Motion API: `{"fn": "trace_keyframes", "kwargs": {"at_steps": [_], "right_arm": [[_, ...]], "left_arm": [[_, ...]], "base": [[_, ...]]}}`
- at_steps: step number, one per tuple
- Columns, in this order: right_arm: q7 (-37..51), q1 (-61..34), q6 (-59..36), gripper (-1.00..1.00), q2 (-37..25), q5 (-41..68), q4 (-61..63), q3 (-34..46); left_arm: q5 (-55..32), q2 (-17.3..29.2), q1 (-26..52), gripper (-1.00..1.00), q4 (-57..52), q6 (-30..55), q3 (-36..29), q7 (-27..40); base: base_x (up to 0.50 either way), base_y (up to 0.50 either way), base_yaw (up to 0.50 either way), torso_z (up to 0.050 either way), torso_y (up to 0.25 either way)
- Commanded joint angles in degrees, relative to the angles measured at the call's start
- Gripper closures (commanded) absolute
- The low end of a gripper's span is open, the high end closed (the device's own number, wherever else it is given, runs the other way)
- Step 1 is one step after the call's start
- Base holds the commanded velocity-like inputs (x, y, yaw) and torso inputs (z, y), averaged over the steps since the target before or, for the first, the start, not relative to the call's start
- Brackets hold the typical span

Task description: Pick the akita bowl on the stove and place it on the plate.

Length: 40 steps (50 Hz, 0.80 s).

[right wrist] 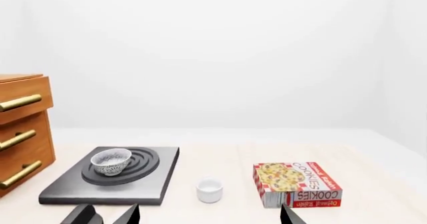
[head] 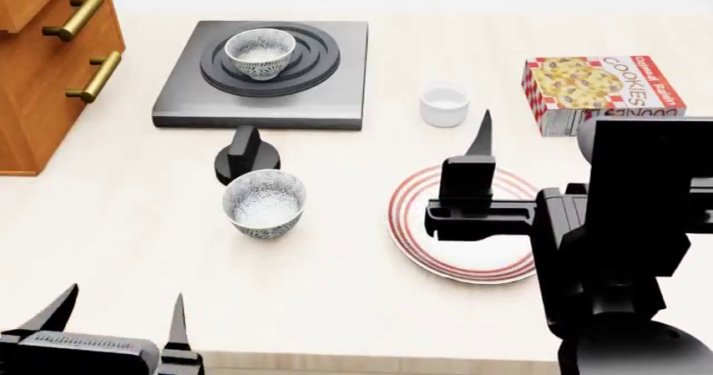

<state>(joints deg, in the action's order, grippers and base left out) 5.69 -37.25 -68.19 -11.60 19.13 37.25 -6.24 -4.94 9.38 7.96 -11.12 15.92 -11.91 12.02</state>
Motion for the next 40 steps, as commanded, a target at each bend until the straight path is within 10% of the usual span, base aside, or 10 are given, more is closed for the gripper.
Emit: {"fn": "trace_keyframes", "kwargs": {"at_steps": [1,15,40], "right_arm": [[-0.9,-0.1,0.5,-1.0,1.0,-0.6,-0.3,-1.7],[-0.8,0.0,0.9,-1.0,1.0,0.0,-0.7,-1.9],[-0.4,-0.2,0.8,-1.0,0.7,1.3,-0.6,-1.8]], "left_arm": [[-1.6,-1.8,11.8,-1.0,-6.6,18.4,1.8,-1.1],[-2.8,-4.8,33.7,-1.0,12.5,27.1,3.9,1.4],[-5.3,-5.0,37.7,-1.0,16.6,28.9,2.8,3.6]], "base": [[0.0,0.0,0.0,0.0,0.0],[0.0,0.0,0.0,0.0,0.0],[0.0,0.0,0.0,0.0,0.0]]}}
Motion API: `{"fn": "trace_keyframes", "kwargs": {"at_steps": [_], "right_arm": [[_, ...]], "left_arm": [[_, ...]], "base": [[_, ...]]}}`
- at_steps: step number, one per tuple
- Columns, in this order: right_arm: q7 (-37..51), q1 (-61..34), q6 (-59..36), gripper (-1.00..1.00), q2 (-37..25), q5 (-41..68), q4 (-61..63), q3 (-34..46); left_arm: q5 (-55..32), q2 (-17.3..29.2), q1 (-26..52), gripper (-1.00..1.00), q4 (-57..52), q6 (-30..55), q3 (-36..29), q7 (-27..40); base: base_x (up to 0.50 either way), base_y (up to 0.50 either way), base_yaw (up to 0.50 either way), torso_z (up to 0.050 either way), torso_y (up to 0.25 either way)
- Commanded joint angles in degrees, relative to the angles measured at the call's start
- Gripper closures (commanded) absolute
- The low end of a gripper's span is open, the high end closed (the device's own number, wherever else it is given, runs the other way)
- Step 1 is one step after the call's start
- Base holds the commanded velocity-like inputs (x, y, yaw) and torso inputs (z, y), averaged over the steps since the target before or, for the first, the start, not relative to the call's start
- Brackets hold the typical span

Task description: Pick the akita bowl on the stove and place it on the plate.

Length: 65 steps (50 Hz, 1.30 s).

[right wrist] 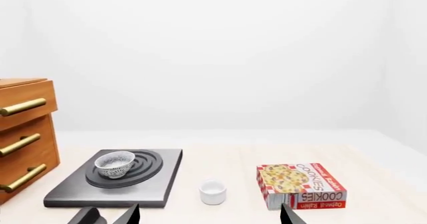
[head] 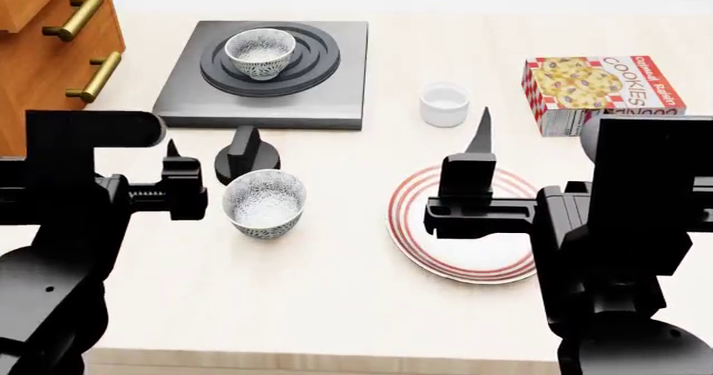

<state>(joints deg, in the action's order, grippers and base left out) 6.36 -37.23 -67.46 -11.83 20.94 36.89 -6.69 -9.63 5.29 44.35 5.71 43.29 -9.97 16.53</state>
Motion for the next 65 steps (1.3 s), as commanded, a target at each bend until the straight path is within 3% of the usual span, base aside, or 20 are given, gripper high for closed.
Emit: {"fn": "trace_keyframes", "kwargs": {"at_steps": [1,65], "right_arm": [[-1.0,-0.3,0.0,-1.0,0.9,-0.5,-0.2,-1.3],[0.4,0.1,1.4,-1.0,0.0,1.6,-1.1,-1.2]], "left_arm": [[-0.7,-0.9,1.4,-1.0,-0.4,1.7,0.8,-0.9],[-4.3,1.4,1.7,-1.0,-0.1,1.2,-2.2,1.0]], "base": [[0.0,0.0,0.0,0.0,0.0],[-0.02,-0.19,0.0,0.0,0.0]]}}
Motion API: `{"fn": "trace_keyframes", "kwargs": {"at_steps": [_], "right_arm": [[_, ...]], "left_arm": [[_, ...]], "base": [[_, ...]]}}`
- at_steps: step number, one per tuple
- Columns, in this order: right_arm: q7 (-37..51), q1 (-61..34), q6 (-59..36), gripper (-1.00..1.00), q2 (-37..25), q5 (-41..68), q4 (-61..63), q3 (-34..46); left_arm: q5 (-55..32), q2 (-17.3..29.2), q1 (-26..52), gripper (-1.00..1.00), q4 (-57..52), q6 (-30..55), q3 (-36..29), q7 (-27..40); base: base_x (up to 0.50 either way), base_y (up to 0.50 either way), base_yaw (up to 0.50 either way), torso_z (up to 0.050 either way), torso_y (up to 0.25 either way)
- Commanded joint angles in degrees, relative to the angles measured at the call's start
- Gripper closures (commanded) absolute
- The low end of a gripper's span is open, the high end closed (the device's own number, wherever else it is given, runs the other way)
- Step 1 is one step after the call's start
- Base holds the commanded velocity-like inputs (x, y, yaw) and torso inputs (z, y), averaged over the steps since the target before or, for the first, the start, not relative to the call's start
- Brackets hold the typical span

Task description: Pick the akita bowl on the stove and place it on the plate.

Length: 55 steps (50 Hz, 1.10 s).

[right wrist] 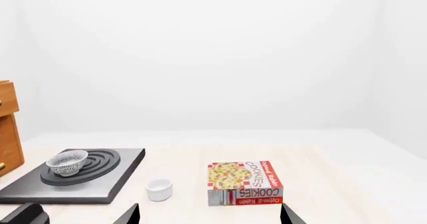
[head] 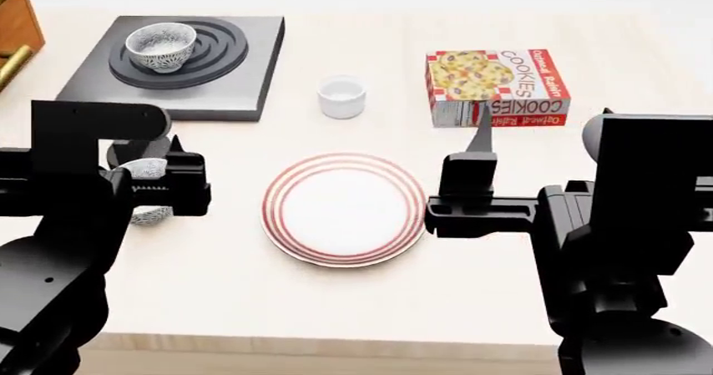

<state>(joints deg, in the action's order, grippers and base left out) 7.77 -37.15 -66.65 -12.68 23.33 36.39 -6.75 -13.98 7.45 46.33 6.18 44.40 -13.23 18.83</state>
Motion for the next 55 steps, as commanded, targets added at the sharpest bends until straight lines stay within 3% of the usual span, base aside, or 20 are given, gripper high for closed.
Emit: {"fn": "trace_keyframes", "kwargs": {"at_steps": [1,15,34,55], "right_arm": [[-1.0,0.0,0.6,-1.0,0.8,-0.8,-0.7,-0.9],[-0.6,-0.1,0.2,-1.0,0.8,0.0,-0.4,-1.2],[-0.6,0.4,1.2,-1.0,0.2,0.4,-1.0,-0.6],[0.6,-0.2,0.0,-1.0,0.3,1.3,-0.5,-1.0]], "left_arm": [[0.0,-0.7,-0.2,-1.0,-0.5,0.1,1.1,-1.2],[-0.5,-0.3,0.0,-1.0,-0.4,-0.1,0.6,-0.8],[-1.2,0.1,0.2,-1.0,-0.3,-0.2,0.2,-0.3],[-1.8,0.6,0.1,-1.0,0.1,-0.8,-0.5,0.2]], "base": [[0.0,0.0,0.0,0.0,0.0],[0.02,-0.01,0.0,0.0,0.0],[0.25,-0.07,0.0,0.0,0.0],[0.01,0.0,0.0,0.0,0.0]]}}
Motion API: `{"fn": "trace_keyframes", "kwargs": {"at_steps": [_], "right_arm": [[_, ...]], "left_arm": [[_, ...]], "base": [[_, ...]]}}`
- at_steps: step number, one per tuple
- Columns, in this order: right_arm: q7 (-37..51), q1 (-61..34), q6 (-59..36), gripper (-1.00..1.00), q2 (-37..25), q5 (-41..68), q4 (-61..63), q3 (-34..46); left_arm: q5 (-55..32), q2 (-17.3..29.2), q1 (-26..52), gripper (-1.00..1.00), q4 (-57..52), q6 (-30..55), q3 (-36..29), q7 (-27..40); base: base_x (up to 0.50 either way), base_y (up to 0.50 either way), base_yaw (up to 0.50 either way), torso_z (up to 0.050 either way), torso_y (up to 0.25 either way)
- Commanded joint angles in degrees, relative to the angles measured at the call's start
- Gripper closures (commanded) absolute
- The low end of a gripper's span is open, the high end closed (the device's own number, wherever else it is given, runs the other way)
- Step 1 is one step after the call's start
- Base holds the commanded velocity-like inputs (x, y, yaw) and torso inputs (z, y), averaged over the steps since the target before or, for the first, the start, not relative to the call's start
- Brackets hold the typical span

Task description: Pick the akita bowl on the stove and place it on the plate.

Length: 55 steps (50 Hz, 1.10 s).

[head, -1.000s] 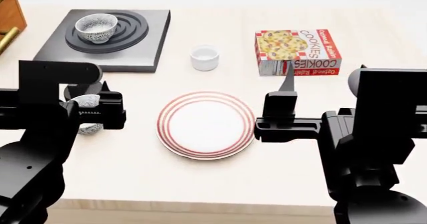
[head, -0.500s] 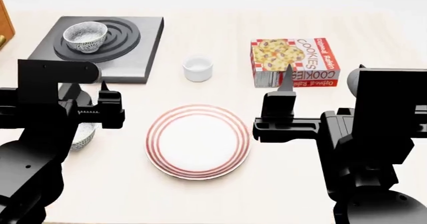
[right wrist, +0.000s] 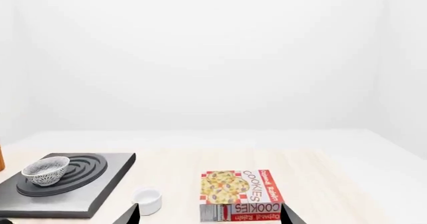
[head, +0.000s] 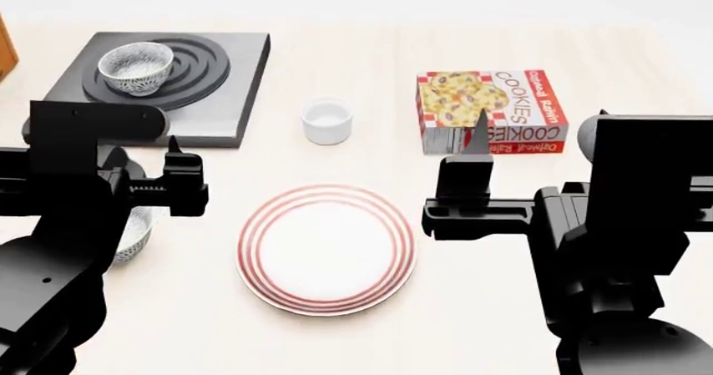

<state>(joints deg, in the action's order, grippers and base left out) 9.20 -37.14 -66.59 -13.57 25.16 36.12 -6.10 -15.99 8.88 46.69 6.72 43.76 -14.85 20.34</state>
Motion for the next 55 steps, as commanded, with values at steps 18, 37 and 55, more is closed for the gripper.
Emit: {"fn": "trace_keyframes", "kwargs": {"at_steps": [18,37,55], "right_arm": [[-0.6,0.1,0.7,-1.0,1.2,0.2,-0.5,-2.2],[-0.2,0.1,1.1,-1.0,0.8,0.6,-0.7,-1.8],[-0.1,0.6,2.2,-1.0,0.4,1.0,-1.3,-1.6]], "left_arm": [[-0.6,-0.5,0.0,-1.0,-0.6,0.2,0.7,-1.0],[-1.1,-0.1,0.2,-1.0,-0.3,-0.1,0.2,-0.6],[-1.5,0.1,0.4,-1.0,0.1,-0.4,-0.2,-0.3]], "base": [[0.13,0.0,0.0,0.0,0.0],[0.22,0.0,0.0,0.0,0.0],[0.25,0.0,0.0,0.0,0.001]]}}
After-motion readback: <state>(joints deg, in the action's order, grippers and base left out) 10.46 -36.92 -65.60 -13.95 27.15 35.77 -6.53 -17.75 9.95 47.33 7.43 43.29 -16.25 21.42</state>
